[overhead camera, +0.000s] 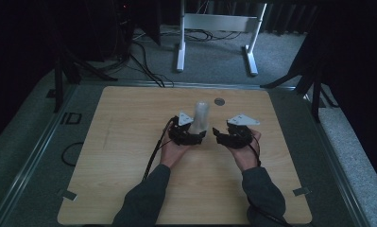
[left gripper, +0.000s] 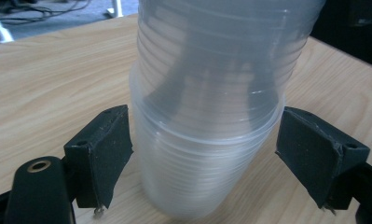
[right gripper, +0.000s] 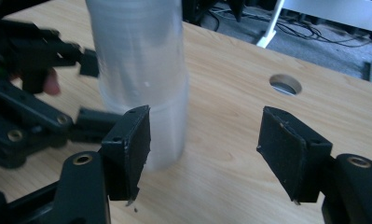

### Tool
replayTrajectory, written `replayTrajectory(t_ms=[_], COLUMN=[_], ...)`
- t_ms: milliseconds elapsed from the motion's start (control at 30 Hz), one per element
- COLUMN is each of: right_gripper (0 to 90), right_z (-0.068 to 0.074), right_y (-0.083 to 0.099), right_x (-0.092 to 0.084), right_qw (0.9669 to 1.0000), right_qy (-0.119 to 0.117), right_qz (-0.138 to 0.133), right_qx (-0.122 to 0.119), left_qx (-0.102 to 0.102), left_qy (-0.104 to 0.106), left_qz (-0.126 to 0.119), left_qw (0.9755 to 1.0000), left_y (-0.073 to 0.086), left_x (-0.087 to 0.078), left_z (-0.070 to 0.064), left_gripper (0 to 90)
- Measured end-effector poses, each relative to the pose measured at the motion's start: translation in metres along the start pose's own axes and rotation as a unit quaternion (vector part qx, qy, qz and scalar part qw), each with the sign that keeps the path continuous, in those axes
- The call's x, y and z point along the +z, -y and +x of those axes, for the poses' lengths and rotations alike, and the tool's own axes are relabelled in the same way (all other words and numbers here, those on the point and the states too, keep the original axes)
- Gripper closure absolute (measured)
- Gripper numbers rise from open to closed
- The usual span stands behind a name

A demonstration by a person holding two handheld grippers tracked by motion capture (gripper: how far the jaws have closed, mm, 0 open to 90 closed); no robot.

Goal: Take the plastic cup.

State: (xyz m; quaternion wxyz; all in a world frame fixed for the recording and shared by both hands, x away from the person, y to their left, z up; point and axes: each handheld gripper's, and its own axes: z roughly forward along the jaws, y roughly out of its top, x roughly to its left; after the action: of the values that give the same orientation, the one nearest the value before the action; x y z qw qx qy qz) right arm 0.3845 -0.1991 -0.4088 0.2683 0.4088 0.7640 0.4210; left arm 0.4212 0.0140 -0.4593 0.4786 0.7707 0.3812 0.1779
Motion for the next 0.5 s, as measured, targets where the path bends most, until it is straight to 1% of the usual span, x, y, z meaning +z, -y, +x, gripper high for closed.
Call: replayTrajectory(t_ms=[33,67,133,233,267,333,433,500], right_gripper=[34.2,34.3,34.2,34.2,34.1,34.1,34.2,35.1], right_z=[0.001,0.002,0.004,0.004,0.005,0.005,0.005,0.006], right_y=[-0.002,-0.006,-0.01,-0.012,-0.016,-0.018,-0.021,-0.025], right_x=[0.001,0.004,0.005,0.006,0.007,0.008,0.009,0.011], right_qw=[1.0,1.0,1.0,0.9999,0.9999,0.9997,0.9995,0.999], right_qy=[-0.001,-0.003,-0.005,-0.006,-0.009,-0.018,-0.022,-0.033], right_qz=[-0.001,-0.002,-0.005,-0.008,-0.011,-0.017,-0.022,-0.028], right_qx=[-0.002,-0.005,-0.007,-0.008,-0.009,-0.003,0.002,0.008], left_qx=[-0.003,0.0,0.0,0.004,0.005,0.005,0.003,0.003], left_qy=[0.004,0.0,0.003,0.001,0.0,0.0,0.001,0.001], left_qz=[-0.003,-0.001,-0.001,0.001,0.001,0.0,0.0,-0.001], left_qw=[1.0,1.0,1.0,1.0,1.0,1.0,1.0,1.0], left_y=[0.001,0.001,0.001,0.001,0.001,0.001,0.001,0.001], left_x=[0.001,0.001,0.001,0.001,0.001,0.002,0.002,0.002], left_z=[0.001,0.0,0.001,0.001,0.001,0.0,0.0,0.0], left_gripper=[18.5,19.9,21.0,21.4,22.0,22.2,22.3,22.4])
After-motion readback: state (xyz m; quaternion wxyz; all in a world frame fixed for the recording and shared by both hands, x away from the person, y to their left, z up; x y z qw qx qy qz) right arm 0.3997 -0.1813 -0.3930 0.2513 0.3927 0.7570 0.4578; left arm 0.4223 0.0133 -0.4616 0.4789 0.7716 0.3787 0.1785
